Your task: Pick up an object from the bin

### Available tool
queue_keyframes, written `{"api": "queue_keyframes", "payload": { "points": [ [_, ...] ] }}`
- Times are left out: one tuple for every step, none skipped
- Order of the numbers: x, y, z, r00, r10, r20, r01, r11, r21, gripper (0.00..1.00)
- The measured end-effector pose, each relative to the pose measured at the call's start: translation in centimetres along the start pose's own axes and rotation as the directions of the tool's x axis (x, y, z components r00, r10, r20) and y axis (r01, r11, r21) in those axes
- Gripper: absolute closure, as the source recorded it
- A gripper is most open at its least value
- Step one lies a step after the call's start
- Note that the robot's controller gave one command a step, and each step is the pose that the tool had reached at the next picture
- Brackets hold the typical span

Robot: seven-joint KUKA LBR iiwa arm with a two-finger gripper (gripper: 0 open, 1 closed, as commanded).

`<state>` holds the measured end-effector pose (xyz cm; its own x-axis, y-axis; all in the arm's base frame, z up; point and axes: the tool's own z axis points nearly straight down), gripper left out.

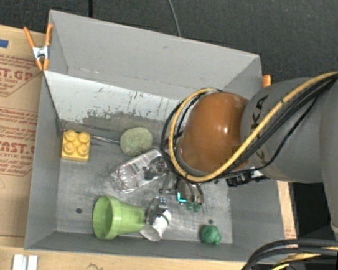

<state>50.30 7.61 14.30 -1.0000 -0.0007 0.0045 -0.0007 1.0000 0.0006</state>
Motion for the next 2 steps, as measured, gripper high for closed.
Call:
{"api": "queue_keyframes", "payload": {
  "points": [
    [-0.5, 0.5, -0.2, 0.999, -0.032, 0.004, 0.032, 0.999, 0.001, 0.0],
    [-1.4, -0.6, 3.5, 0.975, -0.22, 0.015, 0.22, 0.976, 0.001, 0.0]
  ]
}}
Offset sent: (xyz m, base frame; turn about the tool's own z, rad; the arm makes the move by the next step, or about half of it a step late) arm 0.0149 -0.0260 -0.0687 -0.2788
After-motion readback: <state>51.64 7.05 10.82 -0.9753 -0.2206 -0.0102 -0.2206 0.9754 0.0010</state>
